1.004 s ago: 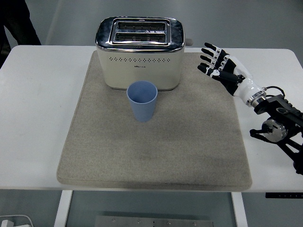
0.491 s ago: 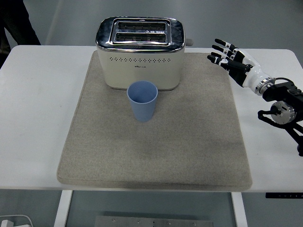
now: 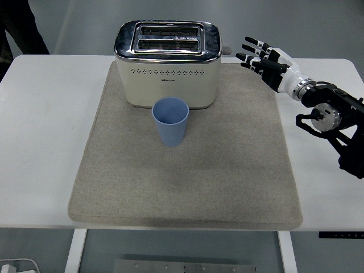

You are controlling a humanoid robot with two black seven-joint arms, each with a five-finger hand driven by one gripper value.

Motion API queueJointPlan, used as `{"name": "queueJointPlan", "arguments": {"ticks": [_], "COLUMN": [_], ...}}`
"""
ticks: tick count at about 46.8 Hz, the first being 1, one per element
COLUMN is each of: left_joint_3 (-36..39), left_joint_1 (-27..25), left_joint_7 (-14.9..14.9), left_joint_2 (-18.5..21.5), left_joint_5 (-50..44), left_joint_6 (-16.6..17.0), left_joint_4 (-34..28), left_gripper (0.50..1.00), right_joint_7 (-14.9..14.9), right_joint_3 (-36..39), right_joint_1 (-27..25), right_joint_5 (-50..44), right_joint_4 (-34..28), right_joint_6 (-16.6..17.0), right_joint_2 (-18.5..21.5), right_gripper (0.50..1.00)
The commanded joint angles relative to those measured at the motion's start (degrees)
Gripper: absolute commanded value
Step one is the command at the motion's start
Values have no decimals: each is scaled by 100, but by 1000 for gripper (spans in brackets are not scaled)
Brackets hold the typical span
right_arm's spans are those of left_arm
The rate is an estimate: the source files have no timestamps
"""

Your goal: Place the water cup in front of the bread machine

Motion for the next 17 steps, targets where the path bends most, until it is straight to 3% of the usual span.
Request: {"name": "queueJointPlan", "arguments": {"ticks": [1,17], "left_joint_3": [-9,-18], "left_joint_1": [1,1], "left_joint_7": [0,0], "left_joint_2": [0,0], "left_joint_5": [3,3], "left_joint_6": [0,0], "left_joint_4": [1,1], "left_gripper": [1000,1000], "right_joint_7": [8,78], "right_joint_3": [38,266], "right_joint_1": [0,-27], "right_joint_5": [181,815], "right_joint_4": [-130,-332], "right_joint_6": [-27,-71], "right_joint_2": [129,331], "right_gripper": [924,924]}}
